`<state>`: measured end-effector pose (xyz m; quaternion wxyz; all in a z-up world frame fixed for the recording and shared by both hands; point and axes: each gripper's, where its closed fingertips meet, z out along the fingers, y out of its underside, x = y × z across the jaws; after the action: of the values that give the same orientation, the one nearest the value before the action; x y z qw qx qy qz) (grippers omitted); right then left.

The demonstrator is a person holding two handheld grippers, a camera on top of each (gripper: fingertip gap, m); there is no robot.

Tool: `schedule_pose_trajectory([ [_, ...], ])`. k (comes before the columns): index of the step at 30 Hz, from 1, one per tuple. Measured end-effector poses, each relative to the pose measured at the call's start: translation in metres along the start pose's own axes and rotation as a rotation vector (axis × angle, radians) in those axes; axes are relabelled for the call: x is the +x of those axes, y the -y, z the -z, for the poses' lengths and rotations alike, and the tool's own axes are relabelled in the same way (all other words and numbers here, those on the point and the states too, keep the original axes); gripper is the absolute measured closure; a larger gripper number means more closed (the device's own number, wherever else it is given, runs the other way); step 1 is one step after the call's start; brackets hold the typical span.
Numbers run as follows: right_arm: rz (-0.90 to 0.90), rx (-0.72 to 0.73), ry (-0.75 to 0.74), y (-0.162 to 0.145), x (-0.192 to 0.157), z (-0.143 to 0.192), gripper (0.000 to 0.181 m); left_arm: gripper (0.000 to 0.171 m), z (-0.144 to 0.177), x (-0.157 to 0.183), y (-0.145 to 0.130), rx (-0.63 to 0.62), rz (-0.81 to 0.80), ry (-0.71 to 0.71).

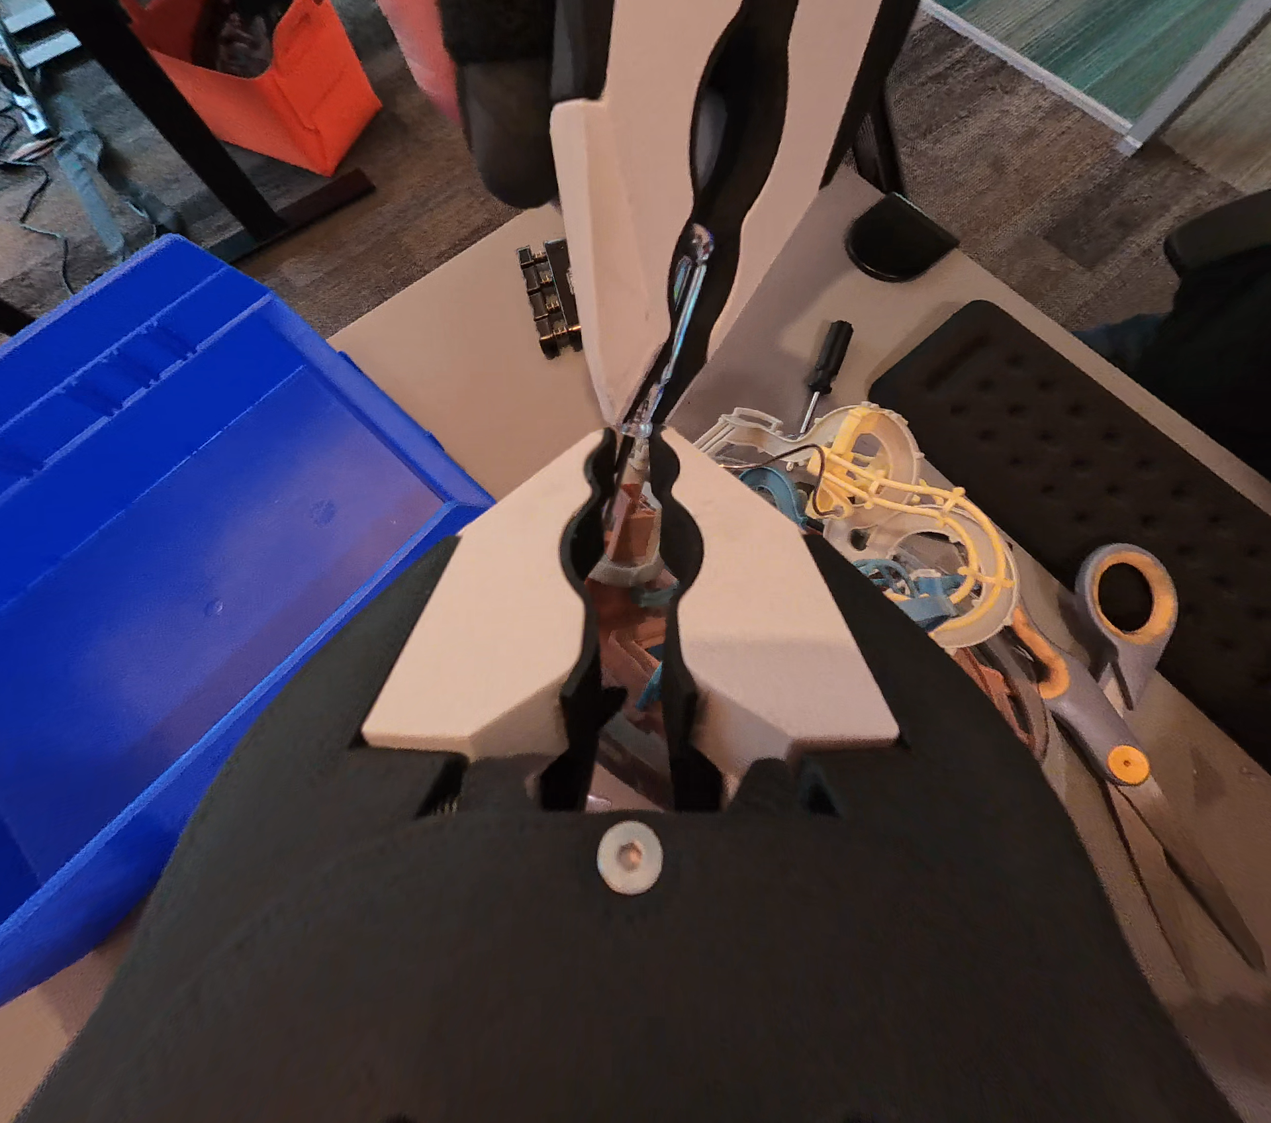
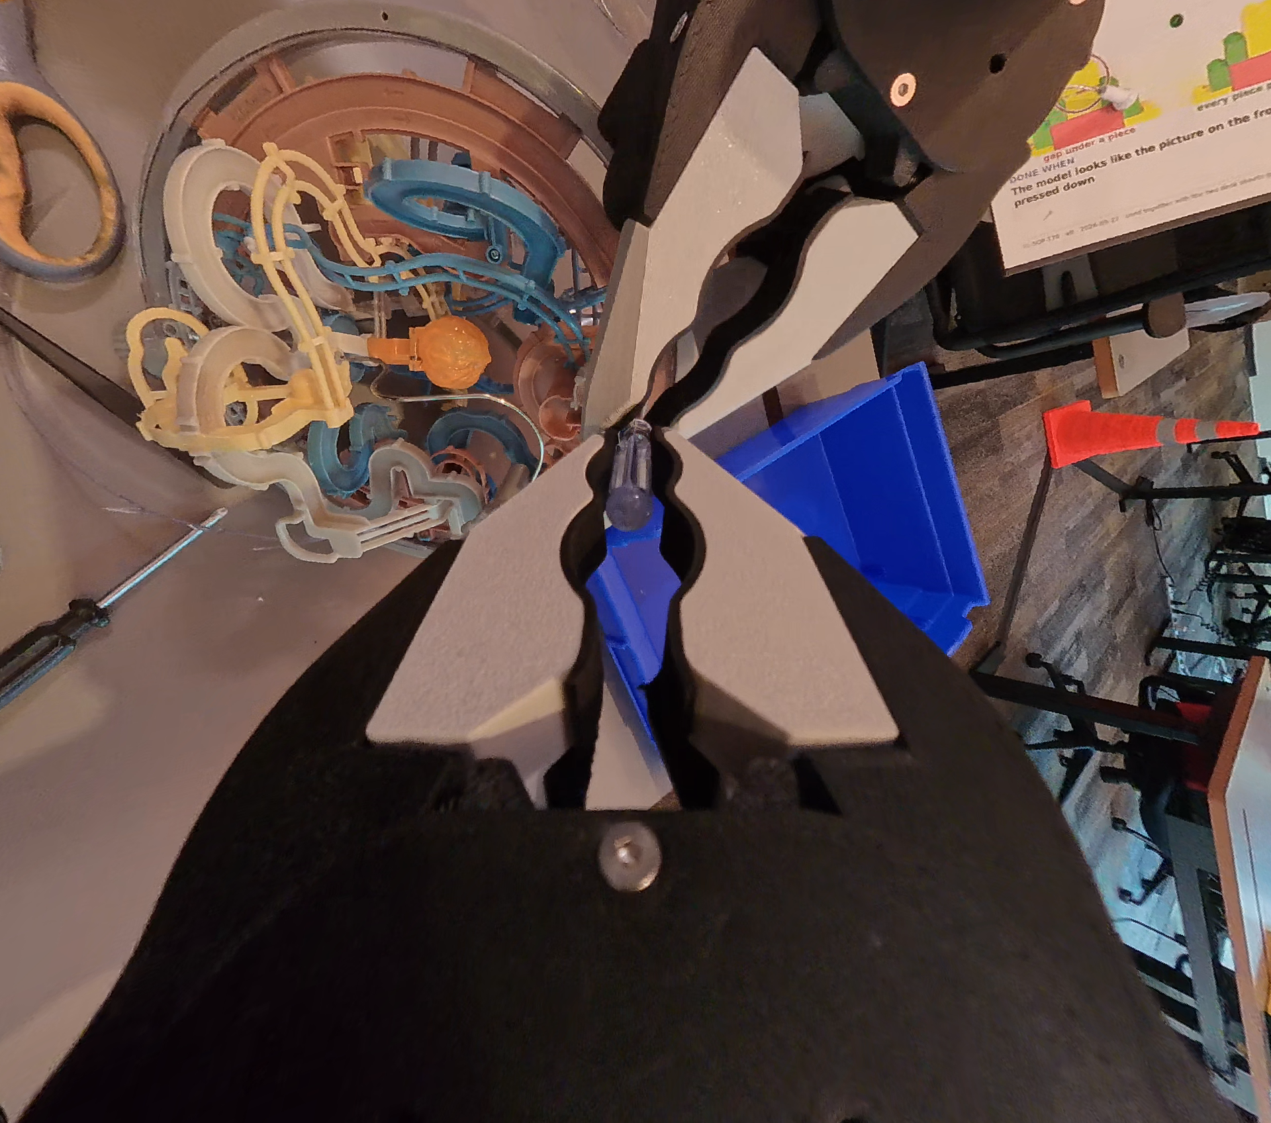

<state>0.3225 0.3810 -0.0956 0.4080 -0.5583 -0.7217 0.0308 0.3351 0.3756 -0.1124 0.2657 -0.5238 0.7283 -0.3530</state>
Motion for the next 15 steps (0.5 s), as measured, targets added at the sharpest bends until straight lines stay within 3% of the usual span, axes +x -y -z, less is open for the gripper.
schedule_pose_trajectory([
  [8,-0.102,0.044,0.005,-0.002,0.0,-0.001,0.174,0.168,-0.002,-0.001,-0.002,-0.01,-0.06,0.035],
  [15,-0.343,0.087,-0.04,0.002,0.012,0.014,0.16,0.169,0.001,-0.002,0.001,0.043,-0.061,0.056],
])
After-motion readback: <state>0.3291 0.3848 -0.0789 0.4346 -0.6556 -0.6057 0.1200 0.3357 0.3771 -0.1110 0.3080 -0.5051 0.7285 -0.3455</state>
